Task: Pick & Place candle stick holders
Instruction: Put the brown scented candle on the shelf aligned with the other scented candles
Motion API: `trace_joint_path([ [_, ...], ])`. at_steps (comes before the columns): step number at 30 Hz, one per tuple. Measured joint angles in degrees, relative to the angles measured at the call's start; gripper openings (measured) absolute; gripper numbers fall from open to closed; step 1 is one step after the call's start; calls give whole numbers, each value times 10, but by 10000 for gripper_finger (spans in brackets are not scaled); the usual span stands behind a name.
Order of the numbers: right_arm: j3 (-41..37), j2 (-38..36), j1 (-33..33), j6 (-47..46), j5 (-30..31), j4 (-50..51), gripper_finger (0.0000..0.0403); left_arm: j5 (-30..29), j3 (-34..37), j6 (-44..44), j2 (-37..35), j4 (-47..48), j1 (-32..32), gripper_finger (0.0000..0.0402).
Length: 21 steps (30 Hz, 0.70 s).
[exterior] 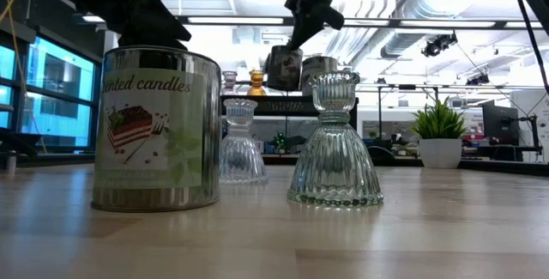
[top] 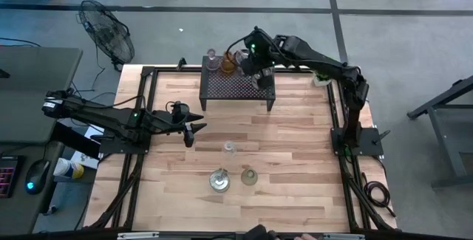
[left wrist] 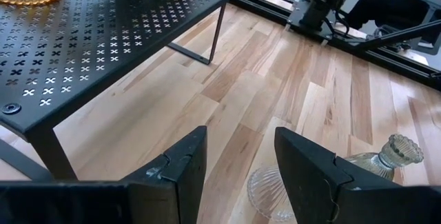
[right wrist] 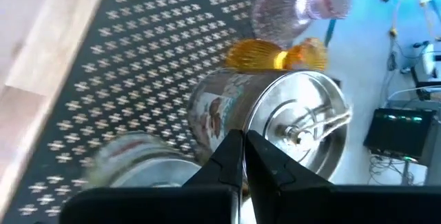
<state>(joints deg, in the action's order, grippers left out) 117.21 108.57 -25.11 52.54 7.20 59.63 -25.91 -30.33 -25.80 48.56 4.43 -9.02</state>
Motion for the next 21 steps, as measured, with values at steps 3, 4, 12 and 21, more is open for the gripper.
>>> trace_joint_path([
  [3, 0, 0, -8, 5, 3, -10, 0, 0, 0, 0, 0, 0, 0, 166],
  [4, 0, 0, -12, 5, 0, -10, 0, 0, 0, -1, 0, 0, 0, 166],
  [12, 0, 6, -35, 16, -18, -18, 0, 0, 0, -1, 0, 0, 0, 166],
  [21, 0, 25, -44, 16, -16, -36, 0, 0, 0, -6, 0, 0, 0, 166],
])
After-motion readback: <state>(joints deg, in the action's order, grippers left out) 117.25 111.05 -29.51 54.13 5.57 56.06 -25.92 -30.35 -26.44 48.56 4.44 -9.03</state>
